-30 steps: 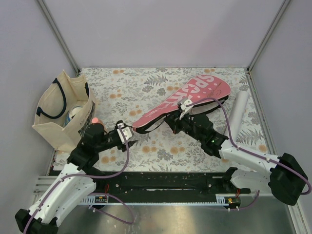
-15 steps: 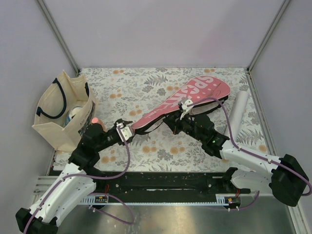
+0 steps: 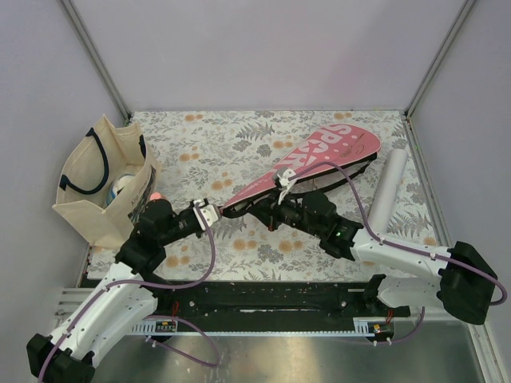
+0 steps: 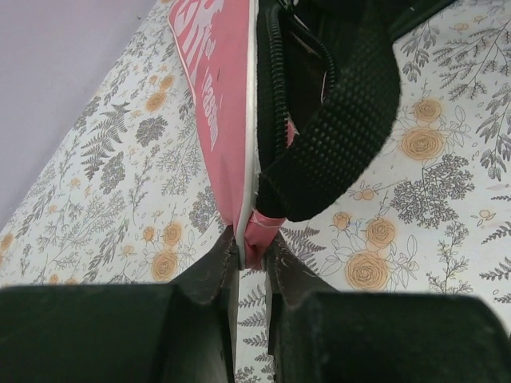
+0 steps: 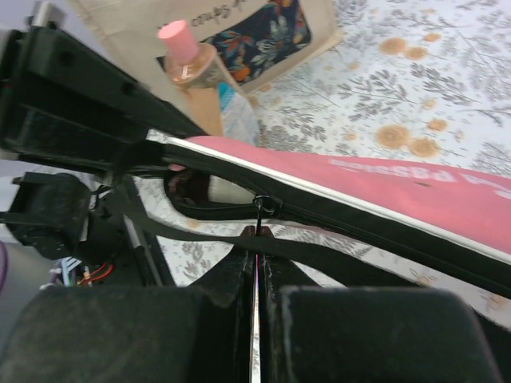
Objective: Pack up the badminton gear
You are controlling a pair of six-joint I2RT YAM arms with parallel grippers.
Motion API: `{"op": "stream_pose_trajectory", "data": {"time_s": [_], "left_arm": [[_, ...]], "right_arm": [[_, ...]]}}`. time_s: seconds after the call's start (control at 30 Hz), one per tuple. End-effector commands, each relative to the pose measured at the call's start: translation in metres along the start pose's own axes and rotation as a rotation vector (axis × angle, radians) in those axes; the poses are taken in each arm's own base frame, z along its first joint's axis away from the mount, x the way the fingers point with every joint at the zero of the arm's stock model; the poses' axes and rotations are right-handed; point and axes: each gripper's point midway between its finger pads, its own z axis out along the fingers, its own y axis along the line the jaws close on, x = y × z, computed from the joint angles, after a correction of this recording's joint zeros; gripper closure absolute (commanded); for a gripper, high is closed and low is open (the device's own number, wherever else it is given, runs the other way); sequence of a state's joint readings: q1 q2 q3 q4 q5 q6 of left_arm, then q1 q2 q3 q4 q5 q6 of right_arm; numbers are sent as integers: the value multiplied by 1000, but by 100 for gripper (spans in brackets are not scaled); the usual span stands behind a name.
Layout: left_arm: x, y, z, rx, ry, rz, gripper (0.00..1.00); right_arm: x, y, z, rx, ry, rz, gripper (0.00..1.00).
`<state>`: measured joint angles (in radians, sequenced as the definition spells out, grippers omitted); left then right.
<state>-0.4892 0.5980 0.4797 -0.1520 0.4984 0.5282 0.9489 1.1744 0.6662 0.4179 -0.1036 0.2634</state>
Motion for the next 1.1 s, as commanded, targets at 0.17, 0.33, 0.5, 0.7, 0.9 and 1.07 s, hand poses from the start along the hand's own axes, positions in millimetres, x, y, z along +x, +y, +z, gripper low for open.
{"op": "stream_pose_trajectory", "data": {"time_s": [0.17,0.33,0.5,0.7,0.9,1.07], "left_arm": [[-32,14,5,-30,-92,-39,100],[-31,19,7,-49,-72,-70,100],[-31,19,8,-49,-68,-92,100],[-32,21,6,-65,-69,-120,100],[-32,21,7,-66,-67,-141,100],[-27,29,8,-110,-43,-168,100]], "right_arm": [[-42,74,24,-154,-102,-15,100],[-35,100,38,-208,-76,-19,100],[-27,104,51,-184,-56,8,100],[4,64,70,10,-23,28,100],[7,48,68,100,-25,40,100],[-6,41,49,150,-36,48,70]]}}
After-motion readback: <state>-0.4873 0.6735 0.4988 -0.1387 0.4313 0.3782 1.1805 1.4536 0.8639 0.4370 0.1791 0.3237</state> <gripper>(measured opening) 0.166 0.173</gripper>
